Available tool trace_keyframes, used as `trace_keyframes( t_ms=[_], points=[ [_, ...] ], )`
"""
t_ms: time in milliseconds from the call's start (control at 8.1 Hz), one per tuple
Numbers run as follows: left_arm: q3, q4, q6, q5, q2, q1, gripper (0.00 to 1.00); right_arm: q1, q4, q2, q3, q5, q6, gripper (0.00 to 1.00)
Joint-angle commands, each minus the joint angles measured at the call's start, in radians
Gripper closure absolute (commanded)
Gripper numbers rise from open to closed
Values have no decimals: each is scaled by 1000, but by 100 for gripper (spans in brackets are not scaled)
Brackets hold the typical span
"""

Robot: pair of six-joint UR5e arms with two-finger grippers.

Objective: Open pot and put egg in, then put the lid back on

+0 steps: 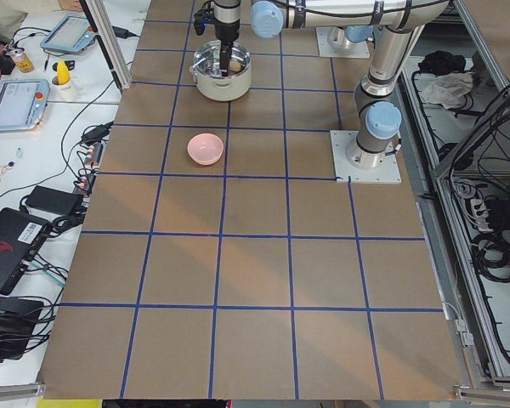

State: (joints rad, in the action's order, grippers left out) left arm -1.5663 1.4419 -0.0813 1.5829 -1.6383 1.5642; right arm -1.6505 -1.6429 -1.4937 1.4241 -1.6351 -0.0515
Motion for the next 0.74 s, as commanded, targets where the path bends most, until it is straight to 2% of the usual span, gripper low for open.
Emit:
trace_keyframes(
  t_ms=[0, 247, 618],
  points=[
    [-1, 0, 0, 0, 0, 1, 0, -3, 0, 4, 1, -2, 5, 0],
    [-1, 0, 0, 0, 0, -1, 0, -2, -8, 3, -1, 32, 9, 0],
    [-1, 0, 0, 0, -2, 0, 0, -2, -14, 6, 1, 35, 56, 0]
  ],
)
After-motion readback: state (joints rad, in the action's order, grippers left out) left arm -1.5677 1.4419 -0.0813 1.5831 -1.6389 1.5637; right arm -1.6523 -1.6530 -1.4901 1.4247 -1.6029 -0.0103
